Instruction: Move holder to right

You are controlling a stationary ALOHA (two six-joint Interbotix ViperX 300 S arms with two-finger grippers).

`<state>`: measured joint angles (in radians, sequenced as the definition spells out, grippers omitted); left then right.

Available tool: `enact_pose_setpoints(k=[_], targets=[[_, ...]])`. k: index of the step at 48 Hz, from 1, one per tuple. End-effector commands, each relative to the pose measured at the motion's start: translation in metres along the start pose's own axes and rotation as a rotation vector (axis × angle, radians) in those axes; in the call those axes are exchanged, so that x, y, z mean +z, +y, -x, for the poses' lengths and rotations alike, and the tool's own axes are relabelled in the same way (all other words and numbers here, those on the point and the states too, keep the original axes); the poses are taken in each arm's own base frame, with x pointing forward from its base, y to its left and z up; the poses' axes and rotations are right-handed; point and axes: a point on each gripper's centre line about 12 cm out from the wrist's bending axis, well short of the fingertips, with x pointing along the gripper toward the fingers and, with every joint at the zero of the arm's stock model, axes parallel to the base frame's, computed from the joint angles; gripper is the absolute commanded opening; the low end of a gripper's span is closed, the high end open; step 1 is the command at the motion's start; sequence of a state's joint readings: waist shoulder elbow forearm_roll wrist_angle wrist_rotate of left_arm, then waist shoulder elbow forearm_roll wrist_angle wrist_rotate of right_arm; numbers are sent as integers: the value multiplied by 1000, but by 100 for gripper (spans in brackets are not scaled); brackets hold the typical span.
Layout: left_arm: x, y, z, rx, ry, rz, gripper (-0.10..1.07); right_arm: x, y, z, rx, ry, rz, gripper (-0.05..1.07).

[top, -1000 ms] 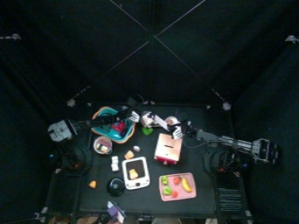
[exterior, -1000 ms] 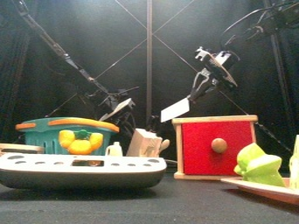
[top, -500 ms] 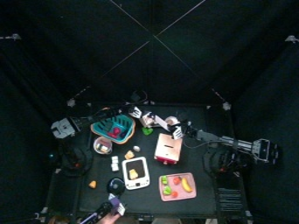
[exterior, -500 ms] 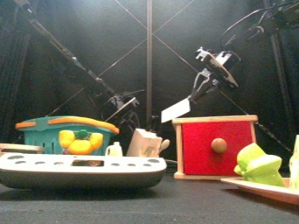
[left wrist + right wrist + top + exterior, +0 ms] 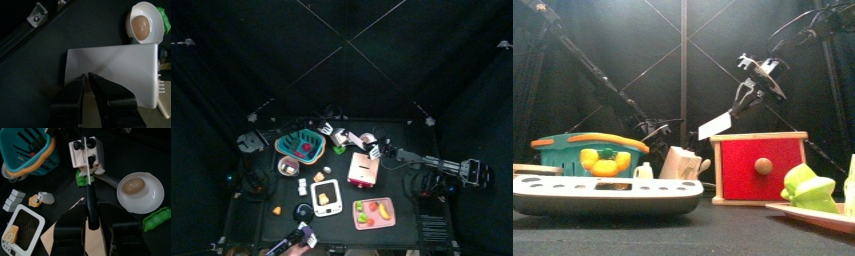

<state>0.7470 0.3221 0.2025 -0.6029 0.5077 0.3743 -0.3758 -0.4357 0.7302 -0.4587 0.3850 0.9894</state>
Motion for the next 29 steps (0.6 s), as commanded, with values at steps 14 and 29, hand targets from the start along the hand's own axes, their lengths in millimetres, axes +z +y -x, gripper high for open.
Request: enact_pose_setpoints(k=[14, 29], targets=[[12, -11, 6, -11, -24, -36, 60, 8, 5, 10, 27, -35, 0, 54], [23, -14, 15, 8, -101, -54, 60, 10, 6, 20, 44, -54, -7, 54]])
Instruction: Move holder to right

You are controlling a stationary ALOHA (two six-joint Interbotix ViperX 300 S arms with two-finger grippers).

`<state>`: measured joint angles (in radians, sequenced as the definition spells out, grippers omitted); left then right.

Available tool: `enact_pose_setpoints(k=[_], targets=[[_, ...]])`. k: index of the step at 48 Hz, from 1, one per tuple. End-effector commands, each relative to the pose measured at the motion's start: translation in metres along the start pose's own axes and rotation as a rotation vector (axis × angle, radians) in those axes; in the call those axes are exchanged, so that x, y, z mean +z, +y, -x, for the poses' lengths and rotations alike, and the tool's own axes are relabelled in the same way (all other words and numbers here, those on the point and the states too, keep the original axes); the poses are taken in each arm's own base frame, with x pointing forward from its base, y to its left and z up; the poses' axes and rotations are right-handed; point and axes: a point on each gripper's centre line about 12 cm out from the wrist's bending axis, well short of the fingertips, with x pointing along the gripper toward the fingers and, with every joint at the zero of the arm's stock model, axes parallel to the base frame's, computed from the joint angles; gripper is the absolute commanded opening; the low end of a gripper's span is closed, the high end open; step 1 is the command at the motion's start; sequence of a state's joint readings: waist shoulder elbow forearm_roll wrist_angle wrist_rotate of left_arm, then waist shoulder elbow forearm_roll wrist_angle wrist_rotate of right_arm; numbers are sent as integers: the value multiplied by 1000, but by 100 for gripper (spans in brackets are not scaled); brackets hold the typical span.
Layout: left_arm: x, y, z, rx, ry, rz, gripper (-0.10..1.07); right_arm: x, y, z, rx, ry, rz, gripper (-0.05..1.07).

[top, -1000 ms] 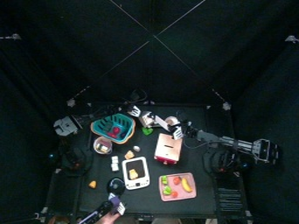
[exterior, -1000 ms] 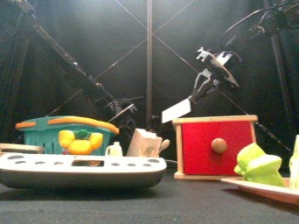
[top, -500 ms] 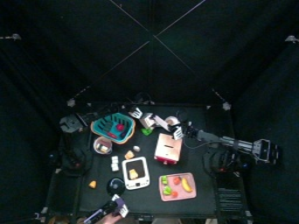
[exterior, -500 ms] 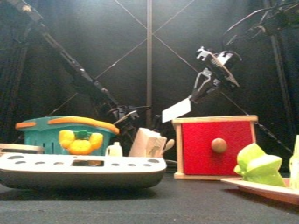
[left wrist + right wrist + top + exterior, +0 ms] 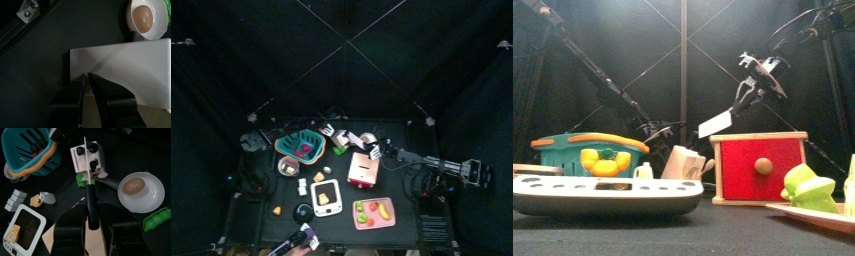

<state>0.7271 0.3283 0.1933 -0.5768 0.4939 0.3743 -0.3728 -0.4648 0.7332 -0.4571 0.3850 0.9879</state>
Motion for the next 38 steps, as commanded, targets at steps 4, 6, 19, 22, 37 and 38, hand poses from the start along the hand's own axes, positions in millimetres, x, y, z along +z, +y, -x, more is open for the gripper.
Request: enact_pose_setpoints(k=[4, 6, 19, 22, 37, 38], targets=[[26, -6, 27, 21, -145, -16, 60, 8, 5, 15, 39, -41, -8, 54], [27, -7, 32, 28, -169, -18, 60, 6, 7, 17, 45, -40, -8, 54], [26, -5, 67, 86, -328, -14, 60, 7, 13, 19, 65, -42, -3, 54], [23, -5, 73, 97, -351, -13, 60, 8, 15, 21, 73, -45, 0, 54], [6, -24, 121, 131, -553, -38, 60, 17, 43, 23, 11, 32, 51, 54], [3, -26, 124, 131, -564, -45, 60, 18, 44, 23, 0, 38, 51, 54]])
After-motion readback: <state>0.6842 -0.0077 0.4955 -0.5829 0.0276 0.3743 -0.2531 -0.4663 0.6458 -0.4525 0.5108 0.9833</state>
